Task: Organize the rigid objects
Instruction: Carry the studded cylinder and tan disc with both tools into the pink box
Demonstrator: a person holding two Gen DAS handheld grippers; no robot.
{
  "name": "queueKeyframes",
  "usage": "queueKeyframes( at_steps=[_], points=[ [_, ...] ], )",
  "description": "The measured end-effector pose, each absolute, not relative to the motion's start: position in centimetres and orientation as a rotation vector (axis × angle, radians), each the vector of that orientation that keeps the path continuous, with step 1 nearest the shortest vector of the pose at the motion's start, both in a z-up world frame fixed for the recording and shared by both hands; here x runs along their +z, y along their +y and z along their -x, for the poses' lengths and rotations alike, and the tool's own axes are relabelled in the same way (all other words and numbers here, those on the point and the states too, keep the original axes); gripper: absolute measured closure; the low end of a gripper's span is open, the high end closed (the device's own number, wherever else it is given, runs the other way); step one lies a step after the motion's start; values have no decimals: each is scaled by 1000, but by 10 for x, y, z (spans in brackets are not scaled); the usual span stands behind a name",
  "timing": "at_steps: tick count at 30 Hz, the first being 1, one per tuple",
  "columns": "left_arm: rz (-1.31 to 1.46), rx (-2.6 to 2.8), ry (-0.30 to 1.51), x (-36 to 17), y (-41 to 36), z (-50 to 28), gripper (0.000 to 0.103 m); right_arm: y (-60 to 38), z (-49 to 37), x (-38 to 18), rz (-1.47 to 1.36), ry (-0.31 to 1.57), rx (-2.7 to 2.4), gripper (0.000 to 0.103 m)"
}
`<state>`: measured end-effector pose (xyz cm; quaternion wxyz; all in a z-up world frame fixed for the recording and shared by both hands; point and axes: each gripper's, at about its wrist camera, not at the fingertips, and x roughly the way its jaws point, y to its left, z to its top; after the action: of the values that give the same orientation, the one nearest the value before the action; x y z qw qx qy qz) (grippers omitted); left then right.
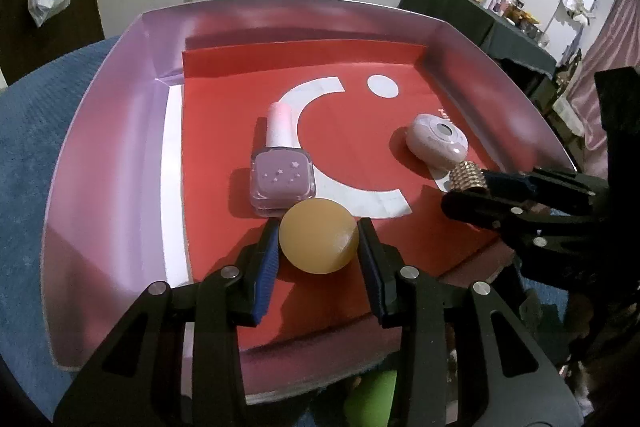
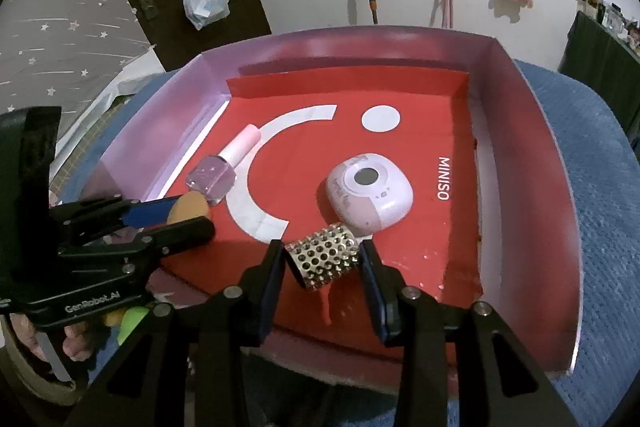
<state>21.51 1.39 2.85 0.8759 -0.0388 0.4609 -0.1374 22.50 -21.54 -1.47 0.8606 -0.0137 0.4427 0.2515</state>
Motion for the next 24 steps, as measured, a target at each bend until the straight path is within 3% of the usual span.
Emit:
queueKeyframes(
  at_steps=[24],
  points=[
    [43,-244,921,25,5,-232,67,-208,-241,-19,62,879,466,62]
  ],
)
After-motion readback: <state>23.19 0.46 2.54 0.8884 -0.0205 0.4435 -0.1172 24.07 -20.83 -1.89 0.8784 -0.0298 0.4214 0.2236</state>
